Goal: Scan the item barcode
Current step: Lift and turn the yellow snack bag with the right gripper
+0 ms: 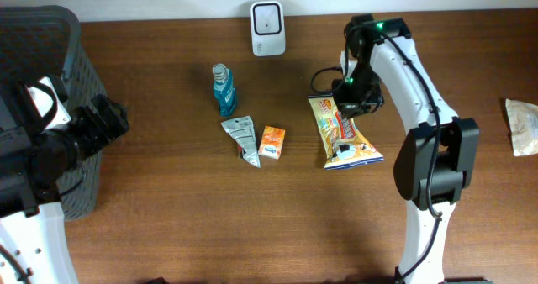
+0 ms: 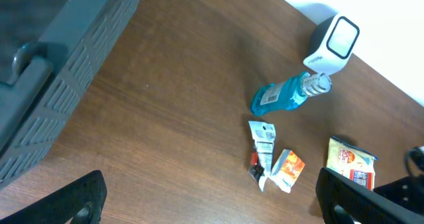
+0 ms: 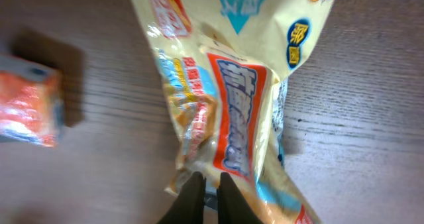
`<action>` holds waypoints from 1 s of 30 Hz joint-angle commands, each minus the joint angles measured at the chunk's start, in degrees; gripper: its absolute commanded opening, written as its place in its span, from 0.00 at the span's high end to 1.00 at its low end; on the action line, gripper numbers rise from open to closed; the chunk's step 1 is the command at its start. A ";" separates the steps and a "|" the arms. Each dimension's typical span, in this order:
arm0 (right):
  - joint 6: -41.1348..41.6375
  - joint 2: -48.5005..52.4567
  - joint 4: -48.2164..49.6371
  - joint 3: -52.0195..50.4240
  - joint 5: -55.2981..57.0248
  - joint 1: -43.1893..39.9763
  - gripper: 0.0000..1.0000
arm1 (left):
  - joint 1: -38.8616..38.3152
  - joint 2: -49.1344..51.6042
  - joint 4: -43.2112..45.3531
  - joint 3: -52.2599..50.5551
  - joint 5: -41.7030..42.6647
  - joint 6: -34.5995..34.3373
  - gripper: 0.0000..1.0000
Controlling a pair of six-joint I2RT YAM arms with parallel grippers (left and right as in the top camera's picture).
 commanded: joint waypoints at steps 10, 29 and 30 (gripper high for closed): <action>5.29 -0.02 17.75 -18.53 12.41 0.17 0.90 | 0.31 -0.02 -0.04 -0.11 0.46 -0.55 0.01; 5.31 -1.03 6.64 -10.21 14.80 -0.37 0.89 | 0.31 -0.02 -0.04 -0.11 0.46 -0.55 0.01; 5.31 -1.01 9.05 -12.37 15.04 -0.39 0.89 | 0.31 -0.02 -0.04 -0.11 0.46 -0.55 0.01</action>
